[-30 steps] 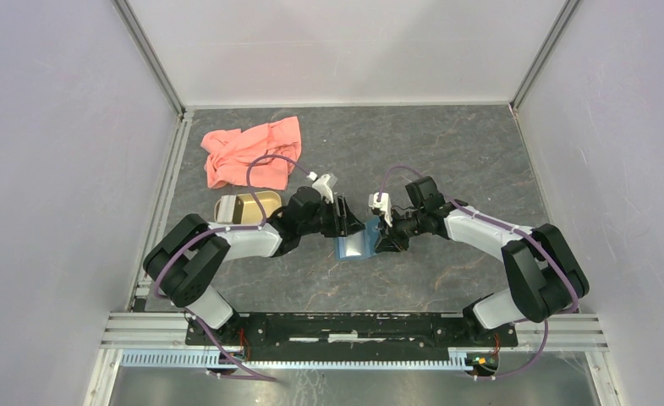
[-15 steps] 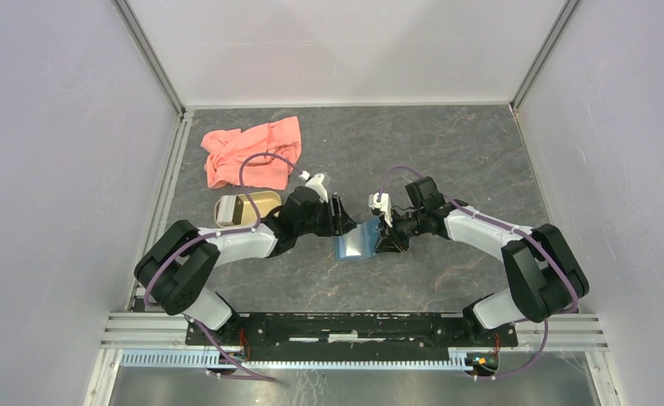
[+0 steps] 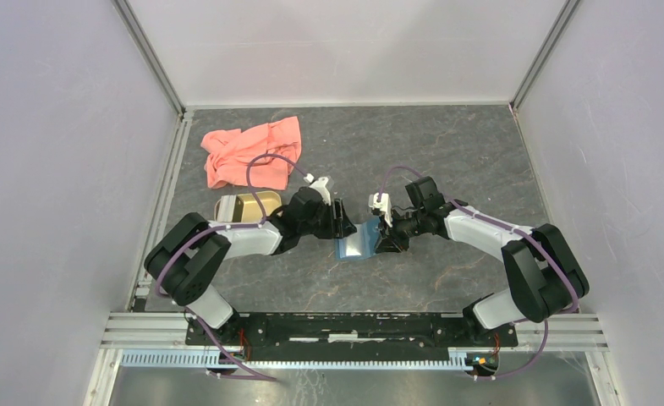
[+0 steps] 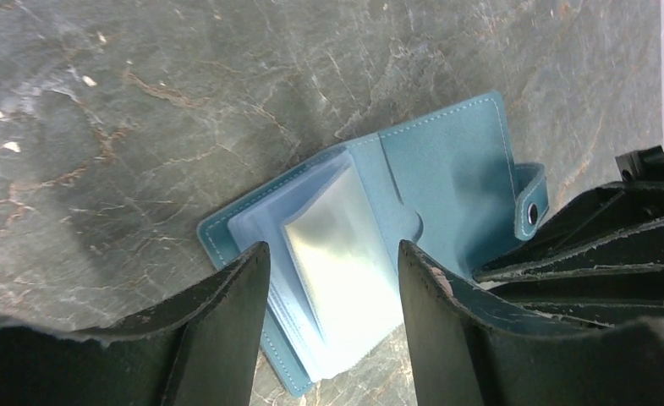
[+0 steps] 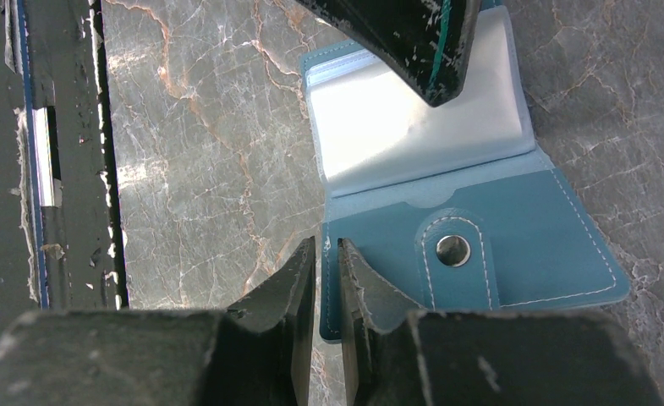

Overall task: Put the credit cards into the card holder
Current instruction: Open the card holder at the center of the board.

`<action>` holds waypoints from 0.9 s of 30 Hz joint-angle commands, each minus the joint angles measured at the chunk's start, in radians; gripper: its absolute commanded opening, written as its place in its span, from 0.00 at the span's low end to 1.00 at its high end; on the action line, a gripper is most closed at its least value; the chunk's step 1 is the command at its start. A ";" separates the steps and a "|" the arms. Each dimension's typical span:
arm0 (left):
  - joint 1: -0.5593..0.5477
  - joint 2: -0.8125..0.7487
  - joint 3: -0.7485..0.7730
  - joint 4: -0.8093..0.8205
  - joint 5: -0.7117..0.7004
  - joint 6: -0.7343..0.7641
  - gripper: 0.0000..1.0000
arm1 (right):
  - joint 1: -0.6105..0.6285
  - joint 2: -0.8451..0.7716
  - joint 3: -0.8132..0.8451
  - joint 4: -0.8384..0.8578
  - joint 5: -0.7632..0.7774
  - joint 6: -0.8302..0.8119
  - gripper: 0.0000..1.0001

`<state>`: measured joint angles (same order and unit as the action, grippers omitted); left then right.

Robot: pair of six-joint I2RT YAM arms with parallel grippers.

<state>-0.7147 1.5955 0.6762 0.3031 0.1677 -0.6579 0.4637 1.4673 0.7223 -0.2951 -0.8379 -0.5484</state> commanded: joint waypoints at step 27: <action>-0.050 0.130 -0.049 0.541 0.304 -0.299 0.56 | -0.058 -0.065 0.057 -0.106 -0.096 -0.123 0.24</action>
<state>-0.7456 1.6802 0.6174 0.7200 0.4294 -0.8822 0.4290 1.4551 0.7361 -0.3679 -0.8837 -0.6163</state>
